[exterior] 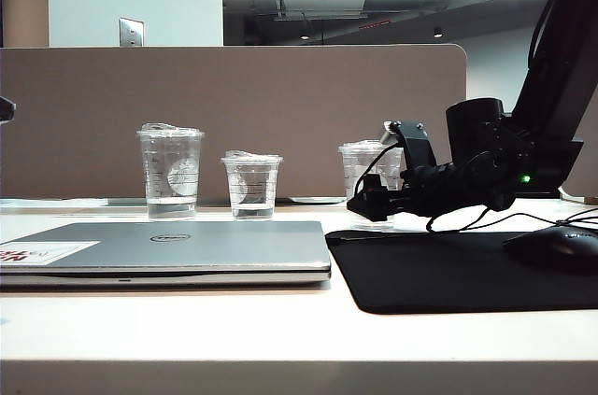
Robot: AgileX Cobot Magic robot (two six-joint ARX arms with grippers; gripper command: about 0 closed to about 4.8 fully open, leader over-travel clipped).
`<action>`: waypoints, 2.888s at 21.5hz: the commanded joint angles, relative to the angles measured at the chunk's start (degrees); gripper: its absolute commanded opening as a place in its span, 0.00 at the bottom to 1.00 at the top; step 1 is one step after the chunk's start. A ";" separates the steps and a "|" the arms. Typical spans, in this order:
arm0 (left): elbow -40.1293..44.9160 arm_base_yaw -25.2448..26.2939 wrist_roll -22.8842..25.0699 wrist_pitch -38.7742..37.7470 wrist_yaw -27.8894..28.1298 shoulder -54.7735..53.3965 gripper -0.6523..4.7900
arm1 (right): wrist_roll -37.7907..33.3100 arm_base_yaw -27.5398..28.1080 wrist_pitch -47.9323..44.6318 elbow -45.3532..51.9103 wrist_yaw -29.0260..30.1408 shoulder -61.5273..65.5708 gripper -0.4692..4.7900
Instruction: Pick up the coffee cup on the right and place it on the right side of the laptop.
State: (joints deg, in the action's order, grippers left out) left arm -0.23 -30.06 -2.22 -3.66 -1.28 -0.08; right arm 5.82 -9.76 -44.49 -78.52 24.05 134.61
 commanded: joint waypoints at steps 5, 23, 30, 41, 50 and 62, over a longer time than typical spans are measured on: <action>-0.17 0.04 0.11 0.66 -0.02 0.00 0.11 | 0.13 -0.44 -3.80 -0.28 0.24 -0.26 0.70; -0.17 0.04 0.13 0.68 -0.02 0.00 0.11 | -4.31 -0.50 -2.84 0.72 3.06 -7.10 0.70; -0.17 0.04 0.13 0.66 0.00 0.00 0.11 | -4.28 -0.50 -4.24 8.24 2.84 -15.04 0.71; -0.17 0.04 0.13 0.66 0.00 0.00 0.11 | -4.33 -0.59 -13.18 34.64 0.04 -31.19 0.71; -0.17 0.04 0.13 0.66 -0.02 0.00 0.11 | -4.37 -1.44 -17.75 48.09 0.02 -32.63 0.71; -0.20 0.04 0.11 0.66 0.00 0.00 0.11 | -4.28 -2.10 -17.46 48.61 -1.46 -30.99 0.71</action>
State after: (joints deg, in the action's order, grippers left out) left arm -0.25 -30.06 -2.22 -3.66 -1.28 -0.05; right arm 1.54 -11.77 -59.51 -29.63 22.63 103.63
